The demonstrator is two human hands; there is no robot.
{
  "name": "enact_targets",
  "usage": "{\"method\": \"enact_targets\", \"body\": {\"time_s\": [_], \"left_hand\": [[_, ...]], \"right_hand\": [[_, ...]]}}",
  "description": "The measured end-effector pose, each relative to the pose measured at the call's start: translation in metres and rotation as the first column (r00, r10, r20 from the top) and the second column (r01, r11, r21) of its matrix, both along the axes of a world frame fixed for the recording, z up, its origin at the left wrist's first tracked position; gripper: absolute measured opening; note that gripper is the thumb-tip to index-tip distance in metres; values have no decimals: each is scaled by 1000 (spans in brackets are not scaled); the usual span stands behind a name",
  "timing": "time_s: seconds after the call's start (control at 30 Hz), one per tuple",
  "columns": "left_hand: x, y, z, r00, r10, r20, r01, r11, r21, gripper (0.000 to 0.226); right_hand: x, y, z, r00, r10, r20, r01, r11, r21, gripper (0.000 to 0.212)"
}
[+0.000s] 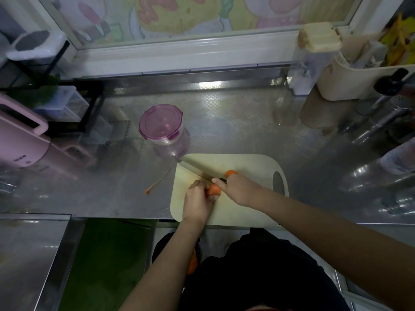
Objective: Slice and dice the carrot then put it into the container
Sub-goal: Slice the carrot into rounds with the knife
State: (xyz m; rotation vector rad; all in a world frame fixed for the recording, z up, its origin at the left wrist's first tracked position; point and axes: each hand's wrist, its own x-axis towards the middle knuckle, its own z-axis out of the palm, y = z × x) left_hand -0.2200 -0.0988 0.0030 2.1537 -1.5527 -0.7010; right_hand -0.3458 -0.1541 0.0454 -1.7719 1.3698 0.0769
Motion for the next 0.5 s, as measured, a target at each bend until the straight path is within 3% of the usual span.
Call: {"method": "enact_targets", "body": {"time_s": [0.1,0.37,0.5], "left_hand": [[0,0,-1,1000,-4,-4,4,1000,-3,21],[2,0,2,999,14,-36,-14,1000,-7,22],[2,0,4,999,22,-39,-23,1000,-8,23]], "right_hand": [[7,-1,-4,999,9,-36,-9,1000,-3,47],[-24,0,-15,997,8,76,-10,999,32,33],[-37,7,-16,999,-21,28,20,999,30,49]]}}
